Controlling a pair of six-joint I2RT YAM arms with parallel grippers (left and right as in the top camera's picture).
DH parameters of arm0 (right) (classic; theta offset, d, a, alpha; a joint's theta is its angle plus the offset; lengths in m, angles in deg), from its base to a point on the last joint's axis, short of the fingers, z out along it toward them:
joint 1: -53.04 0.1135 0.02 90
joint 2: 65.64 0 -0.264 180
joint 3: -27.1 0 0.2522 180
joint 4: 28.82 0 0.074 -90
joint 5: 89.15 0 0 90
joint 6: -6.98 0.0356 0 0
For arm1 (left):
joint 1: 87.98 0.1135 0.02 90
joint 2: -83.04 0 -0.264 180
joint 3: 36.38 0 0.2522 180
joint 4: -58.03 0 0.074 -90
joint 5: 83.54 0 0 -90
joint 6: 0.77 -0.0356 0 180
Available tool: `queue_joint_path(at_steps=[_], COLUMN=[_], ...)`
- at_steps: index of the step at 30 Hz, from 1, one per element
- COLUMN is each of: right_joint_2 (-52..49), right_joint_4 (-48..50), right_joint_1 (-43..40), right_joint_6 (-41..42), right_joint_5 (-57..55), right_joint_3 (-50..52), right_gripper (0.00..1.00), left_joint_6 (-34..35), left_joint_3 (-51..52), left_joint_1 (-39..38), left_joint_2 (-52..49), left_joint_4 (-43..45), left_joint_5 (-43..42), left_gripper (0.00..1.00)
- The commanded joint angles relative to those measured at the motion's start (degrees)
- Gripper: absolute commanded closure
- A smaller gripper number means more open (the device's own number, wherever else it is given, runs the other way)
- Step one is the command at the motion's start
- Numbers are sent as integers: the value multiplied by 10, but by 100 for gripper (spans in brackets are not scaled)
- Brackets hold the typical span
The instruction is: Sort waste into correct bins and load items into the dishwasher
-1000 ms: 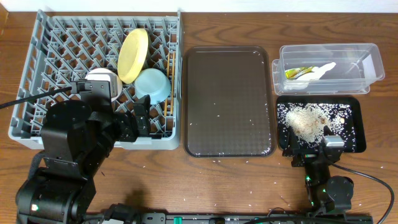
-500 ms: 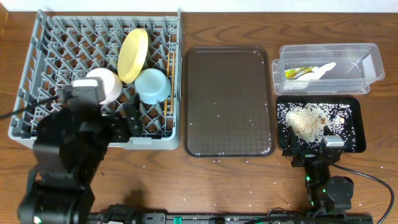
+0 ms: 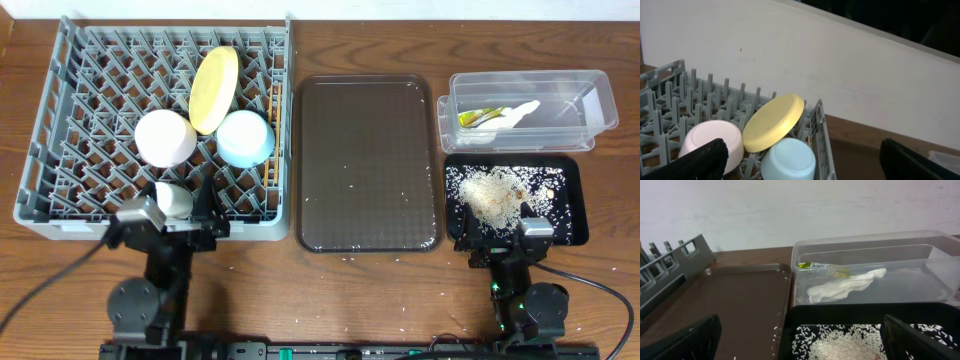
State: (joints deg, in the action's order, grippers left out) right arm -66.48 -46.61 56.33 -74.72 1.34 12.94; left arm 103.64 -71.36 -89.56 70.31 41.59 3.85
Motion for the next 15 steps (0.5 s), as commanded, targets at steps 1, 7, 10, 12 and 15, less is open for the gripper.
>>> queue_joint_path(at_steps=[1,7,10,12,15], right_joint_2=[3,3,3,3,3], right_joint_4=[-2,-2,-2,-2,-2], right_joint_1=[-3,-3,-3,-3,-3], right_joint_6=[-2,-2,-2,-2,-2], right_joint_5=[-2,-2,-2,-2,-2], right_joint_3=[1,1,1,1,1], right_gripper=[1,1,1,1,1], left_joint_6=[5,5,5,5,5], left_joint_3=[71,152,178,195,210], left_joint_1=[3,3,3,3,3], left_joint_2=[56,125,126,126,126], left_joint_4=[37,60,63,63,30], left_joint_5=[22,23,25,29,31], left_gripper=[3,3,3,3,3])
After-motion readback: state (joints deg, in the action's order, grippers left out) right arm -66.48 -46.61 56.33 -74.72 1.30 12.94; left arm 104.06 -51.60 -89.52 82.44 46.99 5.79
